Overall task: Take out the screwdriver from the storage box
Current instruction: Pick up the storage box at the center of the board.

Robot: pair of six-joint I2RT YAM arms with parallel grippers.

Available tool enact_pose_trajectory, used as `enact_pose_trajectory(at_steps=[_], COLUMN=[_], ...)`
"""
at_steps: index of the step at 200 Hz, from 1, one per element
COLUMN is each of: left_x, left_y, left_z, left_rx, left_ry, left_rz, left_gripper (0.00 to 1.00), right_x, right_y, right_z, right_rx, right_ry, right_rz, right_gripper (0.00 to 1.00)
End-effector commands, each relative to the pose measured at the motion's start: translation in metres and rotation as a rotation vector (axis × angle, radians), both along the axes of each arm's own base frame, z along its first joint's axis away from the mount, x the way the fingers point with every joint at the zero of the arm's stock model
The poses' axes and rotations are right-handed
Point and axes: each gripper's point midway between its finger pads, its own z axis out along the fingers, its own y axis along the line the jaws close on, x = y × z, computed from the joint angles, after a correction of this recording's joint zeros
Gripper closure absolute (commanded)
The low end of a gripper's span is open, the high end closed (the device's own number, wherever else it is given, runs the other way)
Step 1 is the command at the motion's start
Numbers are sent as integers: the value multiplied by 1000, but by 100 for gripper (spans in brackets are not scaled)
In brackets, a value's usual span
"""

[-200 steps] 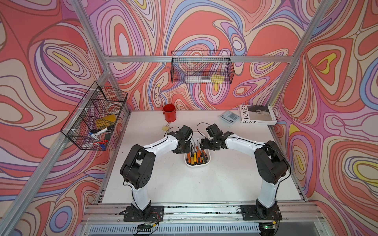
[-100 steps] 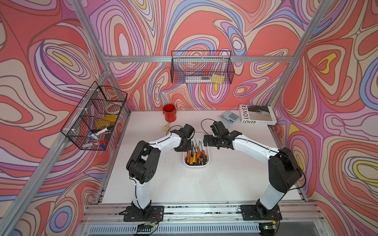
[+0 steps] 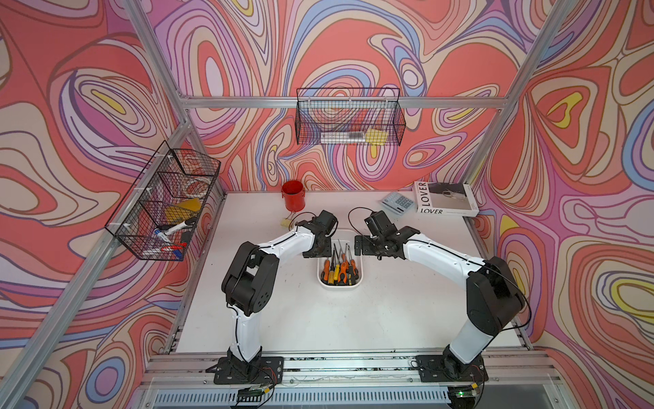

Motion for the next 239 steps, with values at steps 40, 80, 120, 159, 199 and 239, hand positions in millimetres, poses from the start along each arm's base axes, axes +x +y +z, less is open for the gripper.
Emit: enact_pose_trajectory(at_steps=[40,80,120,159,199,239], left_x=[17,20,21,21,21,17], left_y=[2,7,16,24,39,52], left_z=[-7,-14,-17,-14,6,26], left_rx=[35,37,28,3,10,27], left_ry=[18,30,37,16,-61,-137], left_rz=[-7,8,42,87,144,181], left_gripper=[62,73,100,100,100,100], right_x=[-11,-13,-19,-25,-31,-44], right_y=[-11,-13,-10,-2,18,49], right_z=[0,2,0,10,29,48], right_rx=[-37,-42,-36,1,89,165], right_ry=[-1,0,26,23,7,-7], right_rz=[-13,-9,24,84,190,338], right_gripper=[2,2,2,2,5,12])
